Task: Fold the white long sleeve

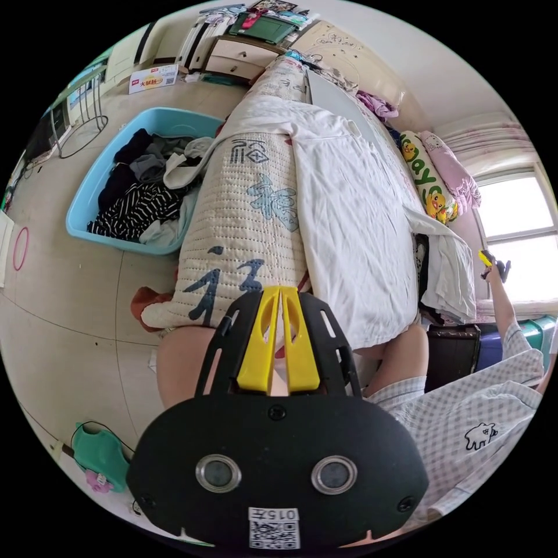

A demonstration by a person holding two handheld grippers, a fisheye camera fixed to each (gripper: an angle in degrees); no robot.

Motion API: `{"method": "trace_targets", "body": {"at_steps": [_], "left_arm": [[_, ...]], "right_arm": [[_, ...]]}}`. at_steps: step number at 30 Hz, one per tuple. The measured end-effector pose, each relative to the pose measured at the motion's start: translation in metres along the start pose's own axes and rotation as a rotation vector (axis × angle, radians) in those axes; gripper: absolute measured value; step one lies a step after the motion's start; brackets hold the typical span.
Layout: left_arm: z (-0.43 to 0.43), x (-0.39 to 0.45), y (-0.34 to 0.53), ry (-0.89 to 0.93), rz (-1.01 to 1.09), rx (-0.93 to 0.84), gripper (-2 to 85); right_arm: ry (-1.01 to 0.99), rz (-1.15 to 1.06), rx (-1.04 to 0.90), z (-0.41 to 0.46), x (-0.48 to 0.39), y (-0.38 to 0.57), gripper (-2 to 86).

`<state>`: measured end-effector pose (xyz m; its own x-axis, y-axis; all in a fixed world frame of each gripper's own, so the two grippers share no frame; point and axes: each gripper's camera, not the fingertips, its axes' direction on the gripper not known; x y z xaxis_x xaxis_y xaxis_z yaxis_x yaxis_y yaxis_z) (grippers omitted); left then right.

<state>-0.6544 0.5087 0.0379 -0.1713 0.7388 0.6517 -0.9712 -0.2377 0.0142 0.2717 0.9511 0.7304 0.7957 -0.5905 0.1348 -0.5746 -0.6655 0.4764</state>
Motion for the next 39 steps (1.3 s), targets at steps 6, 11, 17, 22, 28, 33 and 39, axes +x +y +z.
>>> {"method": "trace_targets", "body": {"at_steps": [6, 11, 17, 22, 28, 33, 39], "left_arm": [[-0.007, -0.012, 0.005, 0.074, 0.015, 0.033, -0.4], [-0.021, -0.018, 0.017, 0.103, 0.032, 0.093, 1.9], [-0.035, -0.004, 0.036, 0.112, 0.102, 0.126, 7.0], [-0.002, -0.008, 0.029, 0.137, 0.065, -0.023, 10.6], [0.007, -0.023, 0.018, 0.162, 0.027, -0.075, 8.1], [0.014, -0.028, 0.014, 0.196, 0.043, -0.149, 3.5], [-0.012, -0.032, 0.028, 0.248, 0.031, -0.056, 0.6]], "right_arm": [[-0.023, -0.267, 0.157, -0.049, -0.008, 0.088, 2.8], [-0.055, -0.539, 0.478, -0.098, -0.038, 0.258, -0.4], [-0.285, -0.718, 0.085, -0.033, -0.059, 0.393, 3.8], [-0.29, -0.663, -0.244, 0.048, -0.053, 0.409, 9.2], [-0.362, -0.492, -0.562, 0.139, -0.016, 0.383, 10.8], [-0.382, -0.414, -0.687, 0.191, 0.006, 0.372, 9.2], [-0.377, -0.454, -0.675, 0.205, 0.029, 0.357, 1.3]]}}
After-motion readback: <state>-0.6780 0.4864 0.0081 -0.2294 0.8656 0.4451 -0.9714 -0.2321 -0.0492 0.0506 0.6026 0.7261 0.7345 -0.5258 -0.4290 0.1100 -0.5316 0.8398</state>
